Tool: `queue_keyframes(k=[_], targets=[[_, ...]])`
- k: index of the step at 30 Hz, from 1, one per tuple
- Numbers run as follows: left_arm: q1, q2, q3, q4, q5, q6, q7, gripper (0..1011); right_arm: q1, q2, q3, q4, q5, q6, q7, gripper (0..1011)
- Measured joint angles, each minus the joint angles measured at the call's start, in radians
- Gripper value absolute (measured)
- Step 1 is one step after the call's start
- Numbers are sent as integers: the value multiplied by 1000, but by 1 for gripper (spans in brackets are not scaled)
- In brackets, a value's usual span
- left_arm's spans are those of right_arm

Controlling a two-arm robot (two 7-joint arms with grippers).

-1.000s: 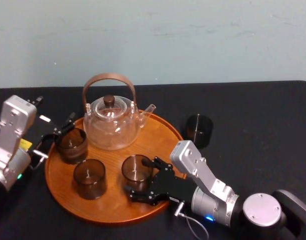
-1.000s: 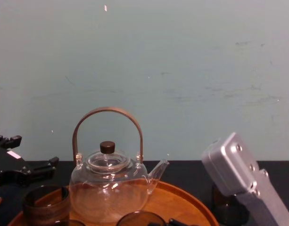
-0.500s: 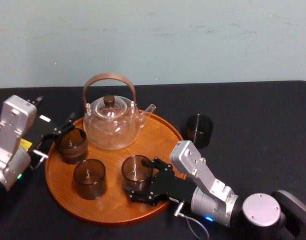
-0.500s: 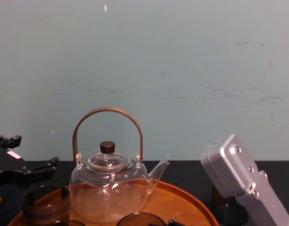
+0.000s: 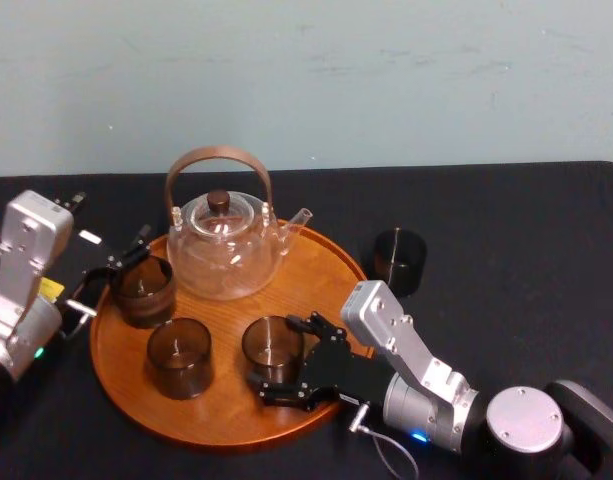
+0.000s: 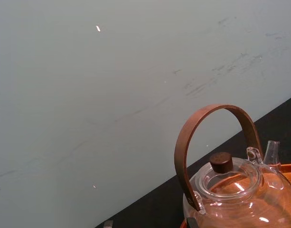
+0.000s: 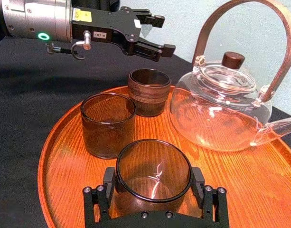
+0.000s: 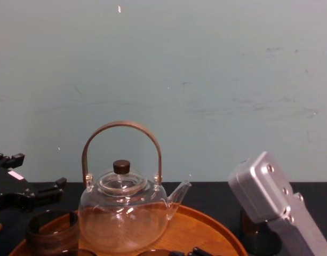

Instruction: Pick up the glass from the table and place it on the tray.

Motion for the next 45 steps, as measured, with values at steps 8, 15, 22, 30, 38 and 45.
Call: queue_keyframes(k=[8, 15, 22, 30, 38, 45], targets=[[0, 0, 0, 0, 0, 0, 0, 1001, 0, 1, 0, -1, 0, 0, 0, 1002], [0, 0, 0, 0, 0, 0, 0, 1001, -7, 7, 9, -13, 7, -13, 0, 1002], [0, 0, 0, 0, 0, 0, 0, 1002, -30, 31, 29, -73, 10, -55, -11, 1002], [0, 0, 0, 0, 0, 0, 0, 1001, -65, 63, 62, -149, 27, -98, -15, 1002], [0, 0, 0, 0, 0, 0, 0, 1002, -100, 89, 96, -204, 50, -127, -17, 1002], [0, 0, 0, 0, 0, 0, 0, 1002, -137, 109, 131, -243, 77, -147, -23, 1002]])
